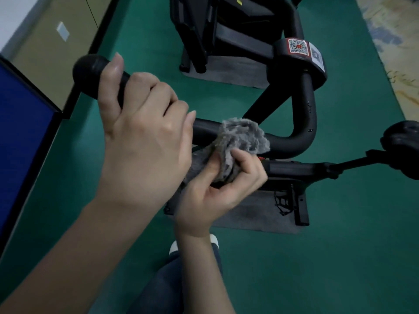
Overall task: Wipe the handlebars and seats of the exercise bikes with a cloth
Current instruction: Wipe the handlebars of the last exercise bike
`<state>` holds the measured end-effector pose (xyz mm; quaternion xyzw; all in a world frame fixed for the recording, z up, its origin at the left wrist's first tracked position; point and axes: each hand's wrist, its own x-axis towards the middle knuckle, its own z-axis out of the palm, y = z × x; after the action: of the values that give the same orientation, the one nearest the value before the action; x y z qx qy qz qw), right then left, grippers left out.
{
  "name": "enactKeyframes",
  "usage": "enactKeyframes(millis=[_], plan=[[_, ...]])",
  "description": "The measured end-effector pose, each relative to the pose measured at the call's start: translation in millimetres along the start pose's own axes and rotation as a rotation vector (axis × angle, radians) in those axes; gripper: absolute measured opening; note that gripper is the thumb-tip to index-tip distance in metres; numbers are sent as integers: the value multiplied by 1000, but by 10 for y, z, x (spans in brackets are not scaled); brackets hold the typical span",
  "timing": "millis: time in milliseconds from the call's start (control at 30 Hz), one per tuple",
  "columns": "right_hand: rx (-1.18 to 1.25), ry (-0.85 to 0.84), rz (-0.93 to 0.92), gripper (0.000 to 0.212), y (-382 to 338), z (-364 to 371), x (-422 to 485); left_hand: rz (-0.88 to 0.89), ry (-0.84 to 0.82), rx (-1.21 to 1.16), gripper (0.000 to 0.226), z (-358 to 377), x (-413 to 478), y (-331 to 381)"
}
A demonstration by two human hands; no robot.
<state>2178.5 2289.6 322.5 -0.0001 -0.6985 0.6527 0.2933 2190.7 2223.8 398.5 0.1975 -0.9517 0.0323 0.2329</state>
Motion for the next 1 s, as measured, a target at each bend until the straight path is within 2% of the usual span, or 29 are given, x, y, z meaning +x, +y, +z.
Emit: enactKeyframes(millis=[100,200,400,533,633,733,833,900,1000], plan=[[-100,87,-89,16,110,-112,197,2,-8,-20,36,-12,-12,-8],[-123,188,-5,14,142,-188,386,-10,-7,-44,35,-32,-11,5],[-100,70,-64,17,53,-137,333,77,42,-161,28,15,2,199],[-117,148,-41,15,137,-201,457,146,-18,-227,28,110,-22,338],[-124,134,-46,18,95,-200,446,156,-47,-232,29,170,-37,367],[-168,44,-106,18,48,-286,571,147,-28,-244,27,206,-28,374],[-310,-90,-162,13,-19,-408,905,126,-8,-263,24,215,-24,380],[-429,-303,-155,12,-121,-437,1116,119,-1,-283,24,215,-28,379],[-585,-743,-141,12,-275,-355,1370,110,4,-306,23,214,-22,375]])
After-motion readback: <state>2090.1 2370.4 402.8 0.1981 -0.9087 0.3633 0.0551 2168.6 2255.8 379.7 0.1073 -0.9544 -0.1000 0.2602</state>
